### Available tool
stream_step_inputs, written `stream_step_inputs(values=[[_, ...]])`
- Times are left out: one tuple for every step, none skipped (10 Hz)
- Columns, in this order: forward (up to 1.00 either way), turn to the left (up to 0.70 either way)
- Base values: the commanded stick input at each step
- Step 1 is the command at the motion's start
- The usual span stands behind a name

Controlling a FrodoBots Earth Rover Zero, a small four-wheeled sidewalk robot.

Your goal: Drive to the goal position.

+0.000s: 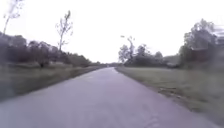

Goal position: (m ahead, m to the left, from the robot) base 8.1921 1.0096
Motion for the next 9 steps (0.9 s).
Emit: stream_step_inputs(values=[[1.00, 0.00], [1.00, 0.00], [1.00, 0.00], [1.00, 0.00], [1.00, 0.00], [1.00, 0.00], [1.00, 0.00], [1.00, 0.00], [1.00, 0.00]])
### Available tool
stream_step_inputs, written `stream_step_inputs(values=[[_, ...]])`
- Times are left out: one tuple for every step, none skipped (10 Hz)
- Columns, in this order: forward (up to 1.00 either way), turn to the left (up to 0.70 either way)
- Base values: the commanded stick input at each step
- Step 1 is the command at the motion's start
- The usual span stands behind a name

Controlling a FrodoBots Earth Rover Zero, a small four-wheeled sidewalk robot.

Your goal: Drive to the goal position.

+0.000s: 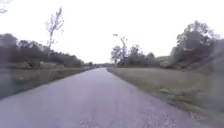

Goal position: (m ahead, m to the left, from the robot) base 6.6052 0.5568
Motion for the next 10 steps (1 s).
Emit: stream_step_inputs(values=[[1.00, 0.00], [1.00, 0.00], [1.00, 0.00], [1.00, 0.00], [1.00, 0.00], [1.00, 0.00], [1.00, 0.00], [1.00, 0.00], [1.00, 0.00], [1.00, 0.08]])
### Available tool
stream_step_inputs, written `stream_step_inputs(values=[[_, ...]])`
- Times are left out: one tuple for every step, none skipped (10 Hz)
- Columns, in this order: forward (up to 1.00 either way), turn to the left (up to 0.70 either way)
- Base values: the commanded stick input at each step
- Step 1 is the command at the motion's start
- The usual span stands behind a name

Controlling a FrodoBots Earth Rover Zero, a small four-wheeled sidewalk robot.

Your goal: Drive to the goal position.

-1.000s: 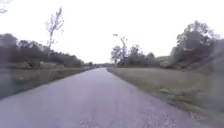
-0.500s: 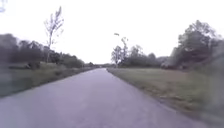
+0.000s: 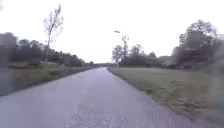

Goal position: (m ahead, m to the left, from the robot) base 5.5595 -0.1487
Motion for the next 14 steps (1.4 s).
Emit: stream_step_inputs(values=[[1.00, 0.17], [1.00, 0.27], [1.00, 0.36], [1.00, 0.37], [1.00, 0.32], [1.00, 0.27], [1.00, 0.22], [1.00, 0.18], [1.00, 0.13], [1.00, 0.08], [1.00, 0.03], [1.00, 0.00], [1.00, 0.00], [1.00, 0.00]])
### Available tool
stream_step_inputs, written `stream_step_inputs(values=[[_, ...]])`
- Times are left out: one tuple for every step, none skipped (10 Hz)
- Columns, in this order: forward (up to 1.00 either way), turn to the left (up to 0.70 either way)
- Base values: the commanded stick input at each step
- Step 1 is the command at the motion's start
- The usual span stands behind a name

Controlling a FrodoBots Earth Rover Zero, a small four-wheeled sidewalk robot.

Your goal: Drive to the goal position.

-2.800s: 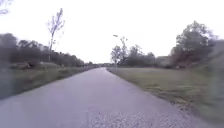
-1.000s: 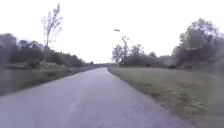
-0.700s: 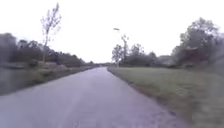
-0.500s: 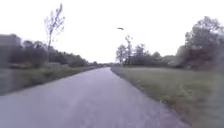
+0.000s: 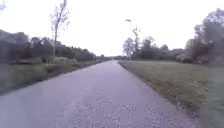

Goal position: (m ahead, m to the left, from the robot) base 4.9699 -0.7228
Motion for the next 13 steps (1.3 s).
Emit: stream_step_inputs(values=[[1.00, 0.00], [1.00, 0.00], [1.00, 0.00], [1.00, 0.00], [1.00, 0.00], [1.00, 0.00], [1.00, 0.00], [1.00, 0.00], [1.00, 0.00], [1.00, 0.00], [1.00, 0.00], [1.00, 0.00], [1.00, 0.00]])
